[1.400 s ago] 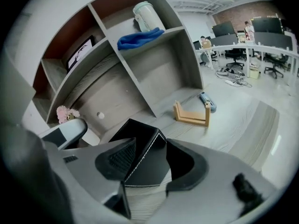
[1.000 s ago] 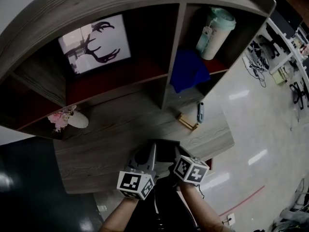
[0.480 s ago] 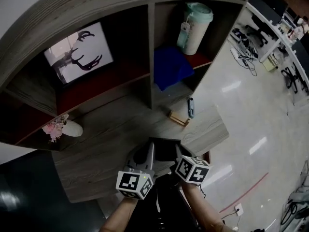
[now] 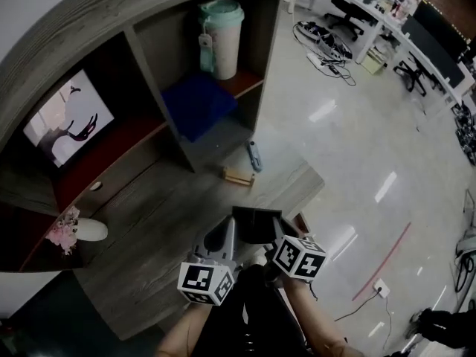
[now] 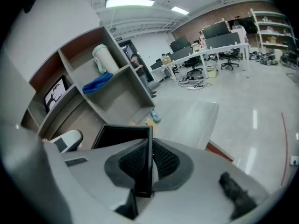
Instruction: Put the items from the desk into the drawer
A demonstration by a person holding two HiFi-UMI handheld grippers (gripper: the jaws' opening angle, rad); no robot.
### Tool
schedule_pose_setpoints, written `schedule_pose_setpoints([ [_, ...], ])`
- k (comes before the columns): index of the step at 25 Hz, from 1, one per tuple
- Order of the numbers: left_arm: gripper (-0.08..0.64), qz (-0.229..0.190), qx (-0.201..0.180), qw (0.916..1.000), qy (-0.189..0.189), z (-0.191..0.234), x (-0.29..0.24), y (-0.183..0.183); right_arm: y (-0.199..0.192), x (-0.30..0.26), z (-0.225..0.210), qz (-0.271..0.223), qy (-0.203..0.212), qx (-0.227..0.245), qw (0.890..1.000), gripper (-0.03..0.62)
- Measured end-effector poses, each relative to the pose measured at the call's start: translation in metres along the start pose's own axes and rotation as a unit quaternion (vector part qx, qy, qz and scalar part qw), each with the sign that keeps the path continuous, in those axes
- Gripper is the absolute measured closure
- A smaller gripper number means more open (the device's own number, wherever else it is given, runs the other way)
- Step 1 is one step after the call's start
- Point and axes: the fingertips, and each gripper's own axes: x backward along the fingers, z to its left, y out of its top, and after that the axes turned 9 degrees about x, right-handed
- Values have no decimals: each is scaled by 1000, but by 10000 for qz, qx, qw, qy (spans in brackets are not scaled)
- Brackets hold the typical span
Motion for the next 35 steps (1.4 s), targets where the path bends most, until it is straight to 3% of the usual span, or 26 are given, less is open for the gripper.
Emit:
schedule_pose_setpoints([
  [8, 551, 415, -140, 9965, -717, -46, -24, -24, -7, 38, -57, -291, -659, -494, 9962, 555],
  [18, 551, 932, -232, 9884, -1178, -79, -44, -62, -19, 79, -121, -525, -1417, -955, 9839, 554],
  [28, 551, 1388, -503, 9766, -1566, -106, -67, -115, -65, 86, -164, -455, -1707, -1460, 9734, 554],
  [35, 551, 1312, -622, 9748, -1693, -107, -80, -145, -77, 80, -185, -705, -1678, -1681, 9688, 554],
])
